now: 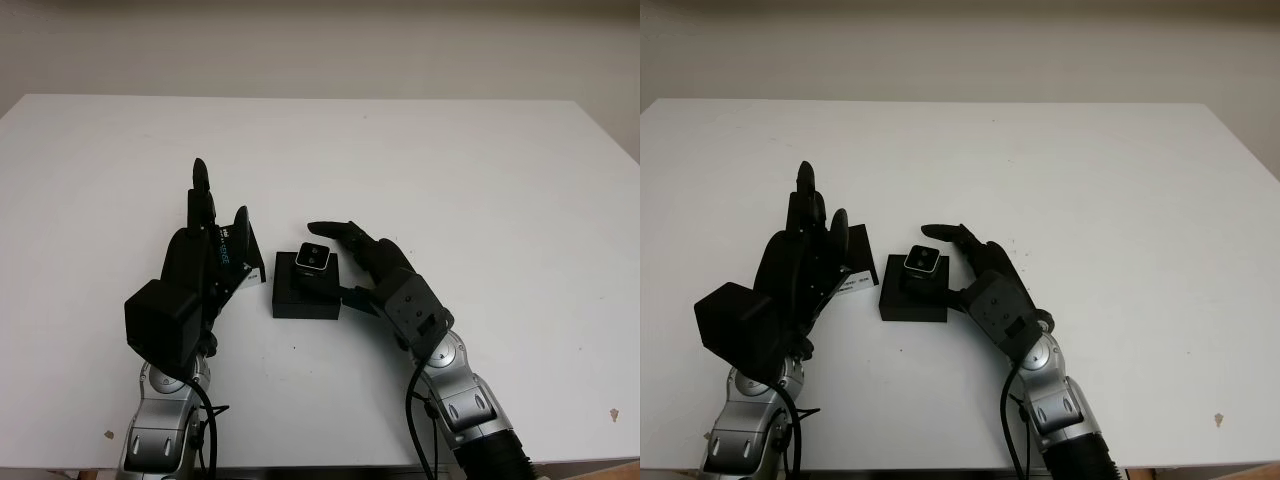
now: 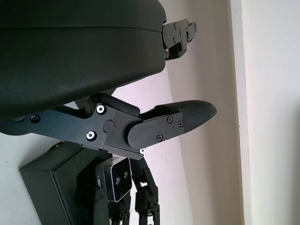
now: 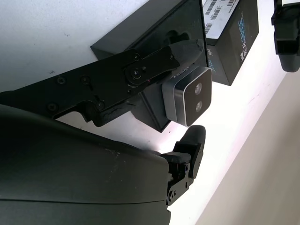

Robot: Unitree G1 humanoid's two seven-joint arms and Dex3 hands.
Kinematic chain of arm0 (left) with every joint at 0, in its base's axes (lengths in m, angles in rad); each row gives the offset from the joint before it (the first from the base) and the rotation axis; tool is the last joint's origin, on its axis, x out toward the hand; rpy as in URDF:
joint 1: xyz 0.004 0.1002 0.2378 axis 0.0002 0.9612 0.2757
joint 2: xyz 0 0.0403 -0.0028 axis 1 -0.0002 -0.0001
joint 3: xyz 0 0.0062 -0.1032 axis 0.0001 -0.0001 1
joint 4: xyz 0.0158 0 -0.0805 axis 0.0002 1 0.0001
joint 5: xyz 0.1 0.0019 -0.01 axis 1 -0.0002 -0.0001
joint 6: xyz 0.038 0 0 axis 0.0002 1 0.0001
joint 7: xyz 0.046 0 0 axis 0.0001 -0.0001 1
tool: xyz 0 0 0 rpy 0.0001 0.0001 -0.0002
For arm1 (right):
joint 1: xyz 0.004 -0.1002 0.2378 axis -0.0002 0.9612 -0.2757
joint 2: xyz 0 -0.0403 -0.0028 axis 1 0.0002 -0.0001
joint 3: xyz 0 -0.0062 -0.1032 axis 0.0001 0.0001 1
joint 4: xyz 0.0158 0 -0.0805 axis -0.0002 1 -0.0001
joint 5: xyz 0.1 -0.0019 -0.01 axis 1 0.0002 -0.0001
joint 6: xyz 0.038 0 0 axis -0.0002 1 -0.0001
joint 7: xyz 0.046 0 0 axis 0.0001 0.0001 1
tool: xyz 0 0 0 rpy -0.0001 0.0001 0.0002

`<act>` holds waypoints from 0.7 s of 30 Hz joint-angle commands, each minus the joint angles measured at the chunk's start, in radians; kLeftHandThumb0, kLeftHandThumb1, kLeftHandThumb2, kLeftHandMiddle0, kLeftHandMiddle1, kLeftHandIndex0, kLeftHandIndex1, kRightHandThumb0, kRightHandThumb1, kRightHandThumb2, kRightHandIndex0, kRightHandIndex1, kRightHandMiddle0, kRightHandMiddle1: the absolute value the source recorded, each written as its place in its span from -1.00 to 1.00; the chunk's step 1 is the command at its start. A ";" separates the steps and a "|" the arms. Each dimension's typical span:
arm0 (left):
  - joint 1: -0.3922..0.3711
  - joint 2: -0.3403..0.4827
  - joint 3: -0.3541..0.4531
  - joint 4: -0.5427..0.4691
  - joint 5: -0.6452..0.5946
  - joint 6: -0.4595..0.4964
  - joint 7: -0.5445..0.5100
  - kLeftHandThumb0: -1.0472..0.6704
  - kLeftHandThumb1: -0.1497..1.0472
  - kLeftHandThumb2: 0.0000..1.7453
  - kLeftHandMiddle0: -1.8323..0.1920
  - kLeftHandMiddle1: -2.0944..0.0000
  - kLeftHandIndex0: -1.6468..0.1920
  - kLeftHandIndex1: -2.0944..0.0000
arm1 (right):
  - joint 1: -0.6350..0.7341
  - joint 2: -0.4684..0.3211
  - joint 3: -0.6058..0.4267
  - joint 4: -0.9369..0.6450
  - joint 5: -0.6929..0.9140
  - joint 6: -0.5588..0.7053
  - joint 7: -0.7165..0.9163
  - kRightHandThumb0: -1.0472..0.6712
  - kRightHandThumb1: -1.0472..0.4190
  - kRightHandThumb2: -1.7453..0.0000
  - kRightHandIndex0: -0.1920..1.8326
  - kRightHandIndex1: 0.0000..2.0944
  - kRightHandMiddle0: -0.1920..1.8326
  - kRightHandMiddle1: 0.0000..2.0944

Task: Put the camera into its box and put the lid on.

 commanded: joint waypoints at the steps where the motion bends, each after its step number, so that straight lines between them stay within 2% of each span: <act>1: 0.000 0.005 0.000 -0.001 0.003 -0.010 0.001 -0.46 1.00 -0.28 0.97 0.95 0.99 0.95 | -0.011 0.001 0.002 0.010 -0.006 -0.024 -0.010 -0.40 -0.77 0.94 -0.55 -0.89 -0.58 -0.27; 12: 0.005 0.005 -0.004 -0.007 0.005 -0.005 -0.001 -0.46 1.00 -0.28 0.98 0.95 0.99 0.95 | -0.007 0.006 0.003 0.051 -0.018 -0.100 -0.064 -0.40 -0.79 0.93 -0.49 -0.88 -0.54 -0.01; 21: 0.010 0.003 -0.002 -0.011 -0.001 -0.009 -0.002 -0.45 1.00 -0.28 0.98 0.95 1.00 0.96 | -0.009 0.003 0.004 0.075 -0.042 -0.137 -0.100 -0.26 -0.86 0.93 -0.41 -0.83 -0.42 0.16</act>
